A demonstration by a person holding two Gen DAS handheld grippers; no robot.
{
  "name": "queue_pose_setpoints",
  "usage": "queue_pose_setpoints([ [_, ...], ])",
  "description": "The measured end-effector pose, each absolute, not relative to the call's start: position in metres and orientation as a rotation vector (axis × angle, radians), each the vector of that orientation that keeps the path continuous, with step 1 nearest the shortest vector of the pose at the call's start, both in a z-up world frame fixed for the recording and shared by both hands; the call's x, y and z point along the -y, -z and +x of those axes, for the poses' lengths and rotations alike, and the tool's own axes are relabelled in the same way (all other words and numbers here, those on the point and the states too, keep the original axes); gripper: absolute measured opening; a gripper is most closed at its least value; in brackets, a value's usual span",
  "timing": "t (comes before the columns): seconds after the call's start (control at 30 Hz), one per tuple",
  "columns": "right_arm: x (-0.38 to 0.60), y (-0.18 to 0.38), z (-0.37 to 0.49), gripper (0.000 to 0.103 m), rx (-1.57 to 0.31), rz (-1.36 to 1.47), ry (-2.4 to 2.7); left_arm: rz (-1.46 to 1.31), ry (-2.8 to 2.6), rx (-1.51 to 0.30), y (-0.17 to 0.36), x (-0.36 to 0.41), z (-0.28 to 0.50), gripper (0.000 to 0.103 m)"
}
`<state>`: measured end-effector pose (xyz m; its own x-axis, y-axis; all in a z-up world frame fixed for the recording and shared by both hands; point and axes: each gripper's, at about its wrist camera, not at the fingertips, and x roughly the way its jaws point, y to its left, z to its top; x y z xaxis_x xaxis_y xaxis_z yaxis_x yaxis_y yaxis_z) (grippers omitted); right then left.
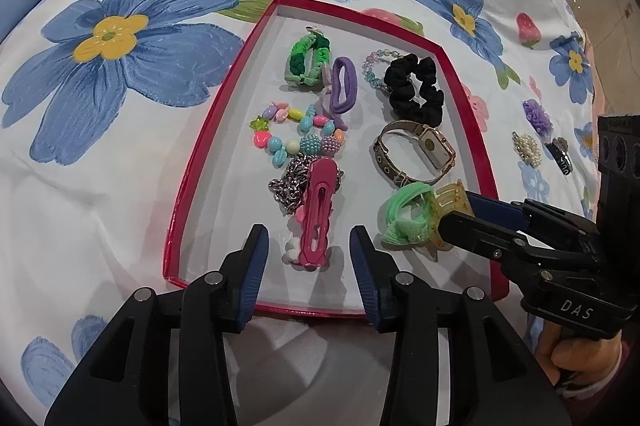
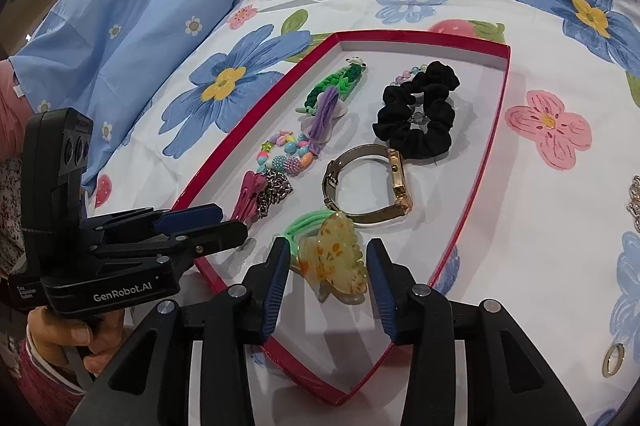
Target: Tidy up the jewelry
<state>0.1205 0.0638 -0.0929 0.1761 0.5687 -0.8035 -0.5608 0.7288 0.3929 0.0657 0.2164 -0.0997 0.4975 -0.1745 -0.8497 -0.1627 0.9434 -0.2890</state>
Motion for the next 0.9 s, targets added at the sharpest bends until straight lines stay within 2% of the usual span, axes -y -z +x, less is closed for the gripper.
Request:
queue_pose_setpoints([
  [0.13,-0.063,0.092,0.119,0.042,-1.141,0.006,-0.798,-0.353,0.006,-1.054,0.098,-0.216,0.064,0.041],
  [0.4,-0.057,0.087,0.116,0.046,-1.128,0.015,-0.79,-0.365,-0.006,-1.031,0.09,-0.217,0.058,0.049],
  [0.77,-0.037,0.067,0.11,0.049,-1.057,0.076,-0.772,-0.408,-0.052,-0.95,0.067,-0.225,0.034,0.074],
  [0.9,-0.023,0.054,0.105,0.055,-1.002,0.126,-0.765,-0.46,-0.077,-0.893,0.053,-0.229,0.018,0.082],
])
